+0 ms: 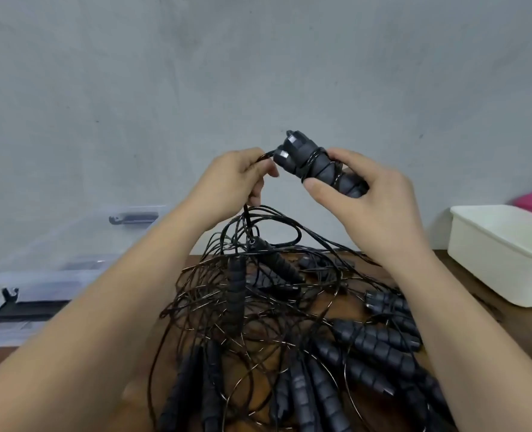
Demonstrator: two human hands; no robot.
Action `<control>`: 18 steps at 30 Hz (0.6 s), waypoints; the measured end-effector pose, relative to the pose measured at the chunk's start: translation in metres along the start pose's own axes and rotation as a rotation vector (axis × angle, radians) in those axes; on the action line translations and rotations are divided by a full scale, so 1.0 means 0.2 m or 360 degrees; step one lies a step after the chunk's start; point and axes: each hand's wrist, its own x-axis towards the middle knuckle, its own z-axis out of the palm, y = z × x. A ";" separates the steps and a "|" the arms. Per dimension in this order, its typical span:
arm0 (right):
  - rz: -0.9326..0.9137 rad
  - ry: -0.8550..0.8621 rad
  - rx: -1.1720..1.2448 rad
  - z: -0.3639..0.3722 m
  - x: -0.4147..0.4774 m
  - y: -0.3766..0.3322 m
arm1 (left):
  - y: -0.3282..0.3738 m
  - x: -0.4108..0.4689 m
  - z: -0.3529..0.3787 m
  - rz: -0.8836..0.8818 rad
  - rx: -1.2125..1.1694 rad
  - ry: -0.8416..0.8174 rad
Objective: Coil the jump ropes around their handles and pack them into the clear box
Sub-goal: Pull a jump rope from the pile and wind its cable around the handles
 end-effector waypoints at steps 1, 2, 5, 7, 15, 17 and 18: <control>-0.0008 0.0003 -0.0026 -0.01 0.01 -0.01 | 0.01 0.01 -0.01 0.0009 0.0052 0.0027; -0.0017 0.0011 -0.0055 -0.03 0.02 -0.01 | 0.02 0.02 -0.01 0.0027 0.0099 0.0051; -0.0023 0.0040 -0.0106 -0.06 0.04 -0.02 | -0.01 -0.01 0.03 0.0039 0.0170 -0.0018; 0.0008 0.0026 -0.0146 -0.07 0.05 -0.01 | -0.10 -0.08 0.09 -0.0012 0.0201 -0.0138; 0.0190 -0.0220 -0.0238 0.02 -0.02 0.13 | -0.45 -0.33 0.21 -0.0281 0.0251 -0.0410; 0.0210 -0.0250 -0.0198 0.04 -0.06 0.15 | -0.49 -0.36 0.21 -0.0274 0.0358 -0.0421; 0.0213 -0.0252 -0.0172 0.05 -0.08 0.15 | -0.51 -0.37 0.21 -0.0283 0.0398 -0.0419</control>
